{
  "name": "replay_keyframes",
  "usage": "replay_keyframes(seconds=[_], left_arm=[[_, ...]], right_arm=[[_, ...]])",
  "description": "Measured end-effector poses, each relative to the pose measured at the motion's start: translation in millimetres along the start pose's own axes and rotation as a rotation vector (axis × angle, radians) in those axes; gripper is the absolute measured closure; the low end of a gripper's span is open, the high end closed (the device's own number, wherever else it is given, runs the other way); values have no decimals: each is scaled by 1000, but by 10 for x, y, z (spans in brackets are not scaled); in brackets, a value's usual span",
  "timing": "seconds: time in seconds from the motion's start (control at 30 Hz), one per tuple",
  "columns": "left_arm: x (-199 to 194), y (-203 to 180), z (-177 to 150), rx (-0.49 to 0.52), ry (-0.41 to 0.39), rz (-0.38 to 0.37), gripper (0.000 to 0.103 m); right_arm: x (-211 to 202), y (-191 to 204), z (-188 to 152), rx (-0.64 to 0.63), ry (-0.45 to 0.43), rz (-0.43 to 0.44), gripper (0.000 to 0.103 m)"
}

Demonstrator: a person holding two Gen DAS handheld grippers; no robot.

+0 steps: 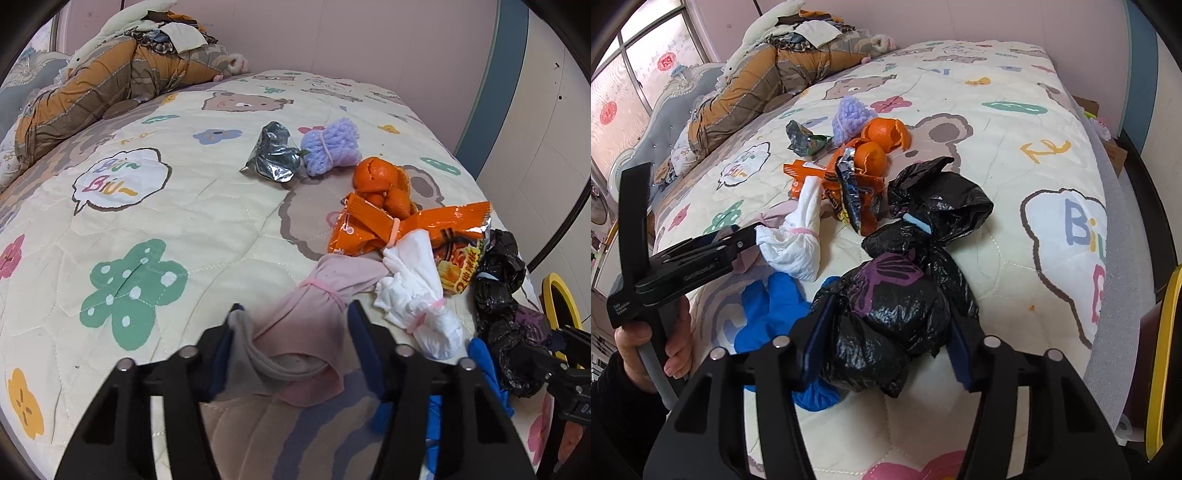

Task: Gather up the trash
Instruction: 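Grasp black plastic bag with right tool while left tool grasps pink-grey cloth, then carry black bag and pink-grey cloth over the yellow-rimmed bin with both tools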

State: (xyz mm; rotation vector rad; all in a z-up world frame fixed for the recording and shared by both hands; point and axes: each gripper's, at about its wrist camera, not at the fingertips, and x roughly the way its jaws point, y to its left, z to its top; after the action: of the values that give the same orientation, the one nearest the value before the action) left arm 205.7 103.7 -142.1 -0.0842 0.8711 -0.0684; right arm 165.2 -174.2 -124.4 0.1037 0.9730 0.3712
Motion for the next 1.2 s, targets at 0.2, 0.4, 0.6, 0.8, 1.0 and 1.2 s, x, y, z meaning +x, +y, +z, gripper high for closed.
replay_keyframes(seconds=[0.2,0.4,0.6,0.8,1.0,1.2], left_arm=[[-46,-41,-20,13,-19,-6,76],[-191,15,-7,-8,-43,-27,77],[-345,61,38,-31,-66,-29,77],[-517,-11,105,-36,-92,-43,77],[-597,-238,179,-26,-102,-68,77],[-575,-557,252,4,-87,-93,77]], right_arm=[[-102,19,-49,-11,-27,6,61],[-297,64,-57,-48,-62,21,62],[-485,19,-54,-38,-87,41,62],[-676,-82,12,-10,-123,51,62],[-867,-255,90,9,-167,30,62],[-997,-509,164,47,-193,9,62]])
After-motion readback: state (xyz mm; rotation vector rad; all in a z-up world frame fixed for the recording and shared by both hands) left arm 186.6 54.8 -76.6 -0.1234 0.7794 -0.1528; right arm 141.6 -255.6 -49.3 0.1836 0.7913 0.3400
